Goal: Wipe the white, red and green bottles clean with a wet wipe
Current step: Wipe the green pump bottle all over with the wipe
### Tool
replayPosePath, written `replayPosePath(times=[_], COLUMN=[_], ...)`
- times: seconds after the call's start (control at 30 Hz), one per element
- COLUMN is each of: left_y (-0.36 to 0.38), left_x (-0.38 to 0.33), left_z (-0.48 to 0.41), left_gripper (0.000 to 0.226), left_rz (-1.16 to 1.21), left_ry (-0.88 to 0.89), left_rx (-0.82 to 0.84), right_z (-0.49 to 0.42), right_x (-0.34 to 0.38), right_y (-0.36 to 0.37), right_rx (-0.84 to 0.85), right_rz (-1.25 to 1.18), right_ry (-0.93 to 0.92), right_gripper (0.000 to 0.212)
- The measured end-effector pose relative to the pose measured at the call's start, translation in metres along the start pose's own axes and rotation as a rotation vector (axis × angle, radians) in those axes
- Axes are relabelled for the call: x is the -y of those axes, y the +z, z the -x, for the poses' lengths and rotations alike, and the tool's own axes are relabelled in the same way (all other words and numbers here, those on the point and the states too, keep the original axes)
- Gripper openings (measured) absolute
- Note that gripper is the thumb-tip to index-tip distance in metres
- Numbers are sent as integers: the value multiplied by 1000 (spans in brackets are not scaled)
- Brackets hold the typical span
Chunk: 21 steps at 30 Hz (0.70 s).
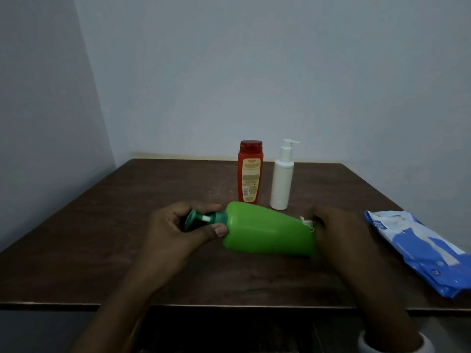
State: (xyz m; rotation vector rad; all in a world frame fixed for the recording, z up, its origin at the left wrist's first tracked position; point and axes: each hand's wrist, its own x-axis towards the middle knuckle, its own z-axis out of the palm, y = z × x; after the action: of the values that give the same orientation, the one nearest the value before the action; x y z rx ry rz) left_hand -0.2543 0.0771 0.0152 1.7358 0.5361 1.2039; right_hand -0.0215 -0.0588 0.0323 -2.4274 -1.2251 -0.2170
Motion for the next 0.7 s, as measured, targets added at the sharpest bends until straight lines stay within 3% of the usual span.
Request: replayPosePath(times=[0.17,0.33,0.4,0.5,0.7], left_y=[21,63,81,101,99], left_x=[-52,-83,-86,-85,-80], left_z=[-39,-74,-82,-85,-91], left_gripper=[26,40,41,25,23], left_rz=[-29,-242,-245,-101,-44], left_ry=[91,216,209,137,91], left_rx=[108,168,217,352,449], right_z=[-3,5,4,2,4], right_x=[-8,-9,-13,-20,-30], right_y=[3,12,11,9,1], right_rx=[38,-168,-210,-208,-285], right_rz=[-84,-682,-925,-1174,-1316], right_ry=[-60,-48,-29,4,23], right_gripper=[25,42,35,24,21])
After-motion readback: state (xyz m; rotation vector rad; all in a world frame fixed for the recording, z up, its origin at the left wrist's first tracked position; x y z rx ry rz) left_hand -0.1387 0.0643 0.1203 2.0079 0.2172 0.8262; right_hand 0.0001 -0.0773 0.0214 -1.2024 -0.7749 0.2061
